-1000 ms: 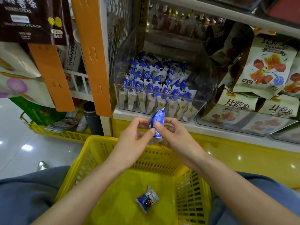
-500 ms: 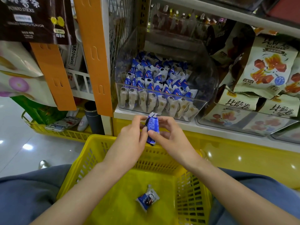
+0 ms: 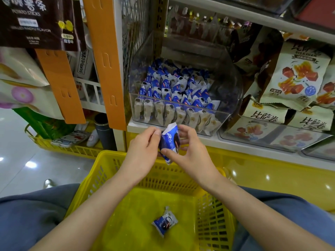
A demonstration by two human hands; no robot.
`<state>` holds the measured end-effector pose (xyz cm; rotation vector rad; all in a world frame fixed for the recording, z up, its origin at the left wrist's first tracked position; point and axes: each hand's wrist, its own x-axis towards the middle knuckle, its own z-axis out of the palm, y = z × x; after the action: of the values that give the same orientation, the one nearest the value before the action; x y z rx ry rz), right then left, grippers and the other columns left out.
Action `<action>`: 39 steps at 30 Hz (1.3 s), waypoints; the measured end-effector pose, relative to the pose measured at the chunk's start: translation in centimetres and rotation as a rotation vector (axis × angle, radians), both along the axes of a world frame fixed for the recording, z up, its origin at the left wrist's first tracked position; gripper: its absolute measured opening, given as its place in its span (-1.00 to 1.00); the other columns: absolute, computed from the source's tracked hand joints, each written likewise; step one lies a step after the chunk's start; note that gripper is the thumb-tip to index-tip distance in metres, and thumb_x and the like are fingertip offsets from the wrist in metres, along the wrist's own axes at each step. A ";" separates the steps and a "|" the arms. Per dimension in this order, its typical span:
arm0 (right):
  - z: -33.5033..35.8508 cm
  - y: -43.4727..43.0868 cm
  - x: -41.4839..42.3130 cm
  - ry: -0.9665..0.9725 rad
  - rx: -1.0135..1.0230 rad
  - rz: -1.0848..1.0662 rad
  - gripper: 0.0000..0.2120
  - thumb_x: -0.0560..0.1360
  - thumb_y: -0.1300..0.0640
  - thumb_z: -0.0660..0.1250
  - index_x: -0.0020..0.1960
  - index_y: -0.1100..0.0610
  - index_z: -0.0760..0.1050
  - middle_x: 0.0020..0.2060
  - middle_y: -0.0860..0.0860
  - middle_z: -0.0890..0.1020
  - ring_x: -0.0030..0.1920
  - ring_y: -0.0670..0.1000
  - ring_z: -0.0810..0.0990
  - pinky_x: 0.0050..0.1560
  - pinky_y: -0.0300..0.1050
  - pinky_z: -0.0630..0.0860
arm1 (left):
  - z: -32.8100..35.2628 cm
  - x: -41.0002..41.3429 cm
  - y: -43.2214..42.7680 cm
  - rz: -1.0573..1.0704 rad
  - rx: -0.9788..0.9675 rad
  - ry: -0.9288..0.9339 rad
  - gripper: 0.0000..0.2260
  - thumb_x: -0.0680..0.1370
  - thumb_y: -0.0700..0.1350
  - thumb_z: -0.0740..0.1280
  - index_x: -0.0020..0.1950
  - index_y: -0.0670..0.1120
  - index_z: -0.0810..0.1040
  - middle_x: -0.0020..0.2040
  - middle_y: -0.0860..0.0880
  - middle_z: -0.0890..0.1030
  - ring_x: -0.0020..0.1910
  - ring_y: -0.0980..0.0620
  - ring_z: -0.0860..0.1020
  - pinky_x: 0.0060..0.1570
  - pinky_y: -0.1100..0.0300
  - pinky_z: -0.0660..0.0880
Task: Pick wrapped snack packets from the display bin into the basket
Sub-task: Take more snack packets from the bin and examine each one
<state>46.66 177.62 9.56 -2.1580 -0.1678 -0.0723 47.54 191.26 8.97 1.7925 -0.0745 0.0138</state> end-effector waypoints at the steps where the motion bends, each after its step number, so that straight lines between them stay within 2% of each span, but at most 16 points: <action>1: 0.0 -0.1 0.0 -0.020 -0.040 -0.004 -0.34 0.33 0.04 0.50 0.33 0.02 0.27 -0.01 -0.27 0.42 -0.04 -0.38 0.43 -0.03 -0.56 0.36 | 0.2 -0.1 -0.1 -0.022 -0.078 0.046 -0.78 0.61 -0.02 0.11 0.00 -0.04 0.53 -0.12 -0.07 0.63 -0.14 0.04 0.62 -0.16 0.07 0.60; 3: 0.0 -0.3 0.1 -0.065 -0.116 -0.017 -0.33 0.32 0.01 0.50 0.33 0.04 0.29 0.02 -0.21 0.47 0.05 -0.26 0.46 0.07 -0.38 0.44 | 0.3 -0.5 -0.4 -0.070 -0.156 0.081 -0.87 0.57 0.02 0.18 -0.02 0.03 0.49 -0.13 0.01 0.64 -0.19 0.15 0.63 -0.19 0.18 0.59; 6: 0.1 -0.3 0.0 -0.109 -0.166 0.024 -0.34 0.28 -0.03 0.51 0.29 0.07 0.32 0.11 -0.08 0.51 0.13 -0.09 0.45 0.12 -0.14 0.46 | 0.2 -0.5 -0.6 -0.009 -0.074 0.040 -0.95 0.57 -0.06 0.24 -0.09 0.03 0.42 -0.14 -0.02 0.62 -0.22 0.15 0.62 -0.20 0.19 0.57; 9: 0.8 0.0 0.2 0.008 -0.013 0.098 -0.46 0.34 -0.01 0.48 0.24 0.00 0.35 0.09 -0.02 0.52 0.04 -0.04 0.56 -0.05 -0.09 0.59 | 0.7 0.0 -0.3 0.071 -0.003 0.008 -0.84 0.61 -0.08 0.17 -0.17 -0.02 0.38 -0.22 -0.04 0.56 -0.32 0.24 0.56 -0.37 0.34 0.49; 12: 1.6 -0.3 0.6 0.055 0.106 0.096 -0.70 0.52 0.07 0.29 0.24 0.06 0.45 0.10 0.03 0.58 0.05 -0.02 0.59 0.07 0.03 0.56 | 1.4 0.2 -0.1 0.071 -0.194 0.051 -0.81 0.62 -0.11 0.15 -0.18 -0.11 0.39 -0.23 -0.08 0.57 -0.28 0.12 0.61 -0.30 0.21 0.58; 14: 2.2 -0.6 0.8 0.062 0.159 0.102 -0.75 0.53 0.14 0.27 0.20 0.06 0.49 0.05 0.00 0.62 0.04 -0.07 0.60 0.10 -0.04 0.55 | 1.9 0.1 -0.1 0.081 -0.259 0.076 -0.78 0.62 -0.09 0.13 -0.17 -0.14 0.42 -0.25 -0.07 0.58 -0.33 0.16 0.61 -0.33 0.26 0.58; 17: 2.7 -0.7 0.4 0.107 0.214 0.150 -0.79 0.48 0.22 0.33 0.06 -0.01 0.51 -0.11 -0.08 0.64 -0.13 -0.21 0.61 -0.03 -0.29 0.55 | 2.1 0.1 0.3 0.113 -0.217 0.098 -0.75 0.63 -0.06 0.12 -0.14 -0.13 0.48 -0.23 -0.11 0.59 -0.28 0.08 0.60 -0.17 0.06 0.58; 19: 2.6 -0.7 0.1 0.123 0.211 0.155 -0.80 0.47 0.23 0.34 0.00 -0.04 0.51 -0.16 -0.13 0.64 -0.18 -0.23 0.61 -0.06 -0.33 0.55 | 2.2 0.2 0.6 0.117 -0.146 0.058 -0.73 0.63 -0.07 0.12 -0.12 -0.19 0.50 -0.21 -0.16 0.59 -0.22 -0.03 0.56 -0.14 -0.01 0.53; 21: 3.1 -0.7 0.0 0.103 0.193 0.140 -0.81 0.48 0.21 0.35 -0.03 -0.07 0.52 -0.16 -0.15 0.65 -0.15 -0.20 0.62 -0.05 -0.32 0.55 | 2.7 0.4 0.9 0.144 -0.004 -0.055 -0.77 0.63 -0.08 0.11 -0.06 -0.16 0.49 -0.19 -0.08 0.57 -0.20 -0.01 0.54 -0.16 0.04 0.50; 23: 4.4 -1.1 0.6 0.031 0.177 0.105 -0.84 0.48 0.18 0.34 -0.02 -0.07 0.53 -0.15 -0.14 0.66 -0.11 -0.16 0.62 -0.06 -0.30 0.55 | 3.6 0.9 1.4 0.151 0.106 -0.198 -0.86 0.61 -0.06 0.12 0.01 -0.05 0.45 -0.15 0.05 0.54 -0.17 0.15 0.52 -0.25 0.25 0.49; 25: 6.3 -1.8 2.1 -0.068 0.152 0.025 -0.86 0.50 0.11 0.31 0.05 0.00 0.55 -0.14 -0.10 0.66 -0.10 -0.09 0.62 -0.11 -0.25 0.55 | 4.7 2.0 1.9 0.117 0.245 -0.326 -0.88 0.60 -0.02 0.12 0.07 0.02 0.41 -0.09 0.12 0.50 -0.12 0.20 0.48 -0.25 0.37 0.40; 27: 8.4 -2.7 4.7 -0.179 0.087 -0.120 -0.77 0.53 0.06 0.27 0.16 0.07 0.52 -0.10 -0.05 0.65 -0.18 -0.08 0.61 -0.21 -0.25 0.53 | 5.6 3.4 2.2 0.108 0.474 -0.529 -0.81 0.59 -0.02 0.11 0.13 -0.01 0.42 -0.03 0.09 0.48 -0.05 0.15 0.42 -0.10 0.32 0.31; 29: 10.2 -3.4 8.1 -0.246 -0.094 -0.254 -0.71 0.56 0.04 0.21 0.23 0.12 0.47 -0.04 0.02 0.63 -0.18 -0.08 0.58 -0.26 -0.28 0.45 | 5.9 4.9 2.2 0.080 0.682 -0.658 -0.77 0.60 -0.05 0.11 0.18 -0.07 0.44 0.06 0.01 0.50 0.05 0.05 0.41 0.01 0.22 0.28; 32: 11.5 -4.1 13.1 -0.198 -0.422 -0.353 -0.71 0.59 0.11 0.17 0.25 0.20 0.46 0.11 0.15 0.57 0.07 0.10 0.53 -0.12 -0.28 0.32 | 4.9 6.6 2.1 0.022 0.843 -0.594 -0.69 0.63 0.01 0.04 0.29 -0.06 0.39 0.21 -0.01 0.50 0.20 0.01 0.41 0.17 0.16 0.27; 35: 11.2 -4.7 16.3 -0.149 -0.612 -0.379 -0.72 0.59 0.17 0.17 0.23 0.27 0.46 0.13 0.22 0.56 0.12 0.17 0.53 -0.06 -0.17 0.38 | 4.2 6.9 2.5 -0.011 0.896 -0.604 -0.62 0.59 0.05 -0.04 0.13 -0.05 0.51 0.03 0.00 0.59 0.03 0.00 0.51 0.08 0.11 0.35; 39: 10.0 -5.3 18.5 -0.071 -0.838 -0.386 -0.76 0.58 0.17 0.18 0.11 0.30 0.49 0.04 0.25 0.58 0.02 0.20 0.56 -0.02 -0.04 0.50 | 3.8 7.1 2.7 0.025 0.896 -0.712 -0.70 0.55 -0.03 0.11 -0.15 -0.11 0.59 -0.25 -0.04 0.62 -0.24 -0.06 0.56 -0.16 0.06 0.48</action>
<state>65.11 172.33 19.52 -3.0010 0.2267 -0.3525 54.64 193.96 12.81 2.5936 -0.6515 0.7384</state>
